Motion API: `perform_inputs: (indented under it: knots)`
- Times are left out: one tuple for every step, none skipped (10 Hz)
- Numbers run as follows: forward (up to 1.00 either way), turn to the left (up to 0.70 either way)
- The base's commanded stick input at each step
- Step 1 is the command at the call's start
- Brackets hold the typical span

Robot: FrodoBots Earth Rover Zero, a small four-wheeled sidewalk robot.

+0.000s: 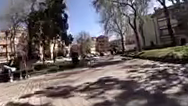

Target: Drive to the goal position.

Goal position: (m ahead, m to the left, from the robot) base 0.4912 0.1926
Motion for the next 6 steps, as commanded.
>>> perform_inputs:
  knots:
    - [0.85,0.0]
    - [0.85,0.0]
    - [0.85,-0.08]
    - [0.85,-0.19]
    - [0.85,-0.32]
    - [0.85,-0.34]
